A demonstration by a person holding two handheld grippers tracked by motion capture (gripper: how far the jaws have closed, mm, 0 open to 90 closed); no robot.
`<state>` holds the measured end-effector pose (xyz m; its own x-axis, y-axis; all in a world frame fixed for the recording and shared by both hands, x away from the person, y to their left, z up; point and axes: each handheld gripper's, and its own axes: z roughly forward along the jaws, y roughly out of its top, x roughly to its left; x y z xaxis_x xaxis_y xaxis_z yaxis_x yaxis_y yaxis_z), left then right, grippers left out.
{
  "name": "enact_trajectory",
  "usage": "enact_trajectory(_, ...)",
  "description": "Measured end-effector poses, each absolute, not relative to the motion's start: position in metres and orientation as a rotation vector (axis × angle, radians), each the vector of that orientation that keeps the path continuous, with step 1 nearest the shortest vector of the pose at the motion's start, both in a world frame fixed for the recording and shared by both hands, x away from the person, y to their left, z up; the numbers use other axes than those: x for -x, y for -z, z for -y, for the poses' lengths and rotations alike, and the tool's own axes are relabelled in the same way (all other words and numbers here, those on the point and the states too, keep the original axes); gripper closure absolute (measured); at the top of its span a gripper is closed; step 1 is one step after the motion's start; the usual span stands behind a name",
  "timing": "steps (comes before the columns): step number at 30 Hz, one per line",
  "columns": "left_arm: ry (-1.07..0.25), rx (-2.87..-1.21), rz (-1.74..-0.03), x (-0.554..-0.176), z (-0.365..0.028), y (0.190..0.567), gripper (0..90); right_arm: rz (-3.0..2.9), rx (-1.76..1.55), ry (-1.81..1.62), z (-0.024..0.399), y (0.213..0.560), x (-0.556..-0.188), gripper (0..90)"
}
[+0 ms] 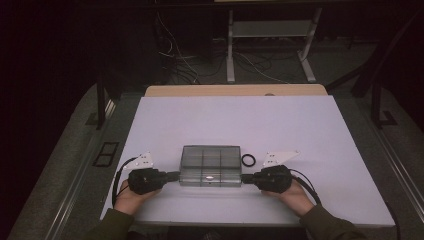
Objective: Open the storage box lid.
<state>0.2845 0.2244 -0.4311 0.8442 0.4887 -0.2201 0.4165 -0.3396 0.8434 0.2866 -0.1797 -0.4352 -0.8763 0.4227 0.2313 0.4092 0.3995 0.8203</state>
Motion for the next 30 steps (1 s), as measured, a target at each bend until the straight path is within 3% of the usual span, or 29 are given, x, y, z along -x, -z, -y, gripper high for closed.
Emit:
enact_trajectory(15,-0.099,-1.936,-0.689,-0.286,-0.225,0.429,89.1,-2.611,-0.779,-1.576,0.173,0.431,-0.29,89.2)
enact_trajectory(22,-0.11,-1.931,-0.692,-0.286,-0.225,0.429,81.6,-2.622,-0.764,-1.579,0.164,0.429,-0.293,89.2)
enact_trajectory(30,-0.15,-1.94,-0.708,-0.285,-0.225,0.43,65.1,-2.617,-0.757,-1.596,0.159,0.427,-0.296,89.2)
